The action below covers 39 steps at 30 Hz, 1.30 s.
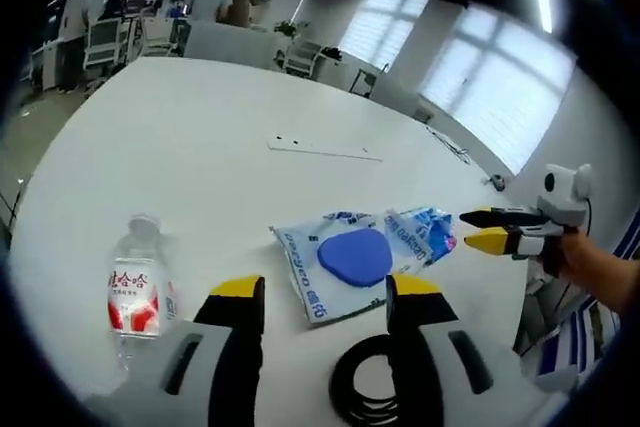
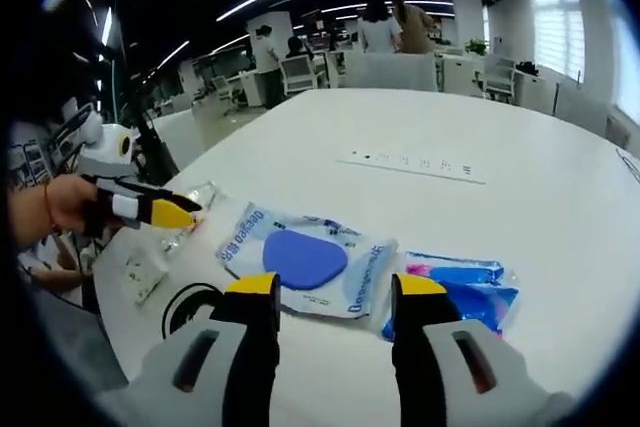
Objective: Arrange the tabletop items into an orderly group along one side of the table until the central work area is clear of visible clutter.
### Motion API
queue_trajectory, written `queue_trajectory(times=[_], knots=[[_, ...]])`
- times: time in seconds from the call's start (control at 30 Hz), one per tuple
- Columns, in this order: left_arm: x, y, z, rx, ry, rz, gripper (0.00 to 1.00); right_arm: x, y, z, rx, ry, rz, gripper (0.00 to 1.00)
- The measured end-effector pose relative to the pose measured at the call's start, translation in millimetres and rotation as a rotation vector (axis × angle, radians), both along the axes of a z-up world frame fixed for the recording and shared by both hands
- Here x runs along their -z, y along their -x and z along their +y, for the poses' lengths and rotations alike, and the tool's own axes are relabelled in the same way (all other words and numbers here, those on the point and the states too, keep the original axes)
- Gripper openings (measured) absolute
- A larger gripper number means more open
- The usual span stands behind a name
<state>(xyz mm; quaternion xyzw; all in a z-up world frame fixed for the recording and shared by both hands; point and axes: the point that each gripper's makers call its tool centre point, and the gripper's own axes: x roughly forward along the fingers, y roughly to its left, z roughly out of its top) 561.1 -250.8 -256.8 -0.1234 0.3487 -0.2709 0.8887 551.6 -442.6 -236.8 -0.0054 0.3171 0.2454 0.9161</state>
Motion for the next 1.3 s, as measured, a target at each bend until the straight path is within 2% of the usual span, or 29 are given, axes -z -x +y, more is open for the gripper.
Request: queue_trajectory(times=[0.33, 0.77, 1.3], knots=[[-9.6, 15.2, 9.4, -0.008, -0.024, -0.012, 0.56, -6.5, 13.0, 10.0, -0.041, -0.01, 0.008, 0.51], [-23.5, 37.9, 12.4, 0.013, -0.08, -0.045, 0.59, -10.9, 29.2, 28.9, -0.095, -0.023, 0.017, 0.56], [-23.6, 58.7, 14.3, 0.035, -0.115, -0.048, 0.61, -7.2, 45.9, 50.9, -0.163, -0.02, 0.042, 0.61]])
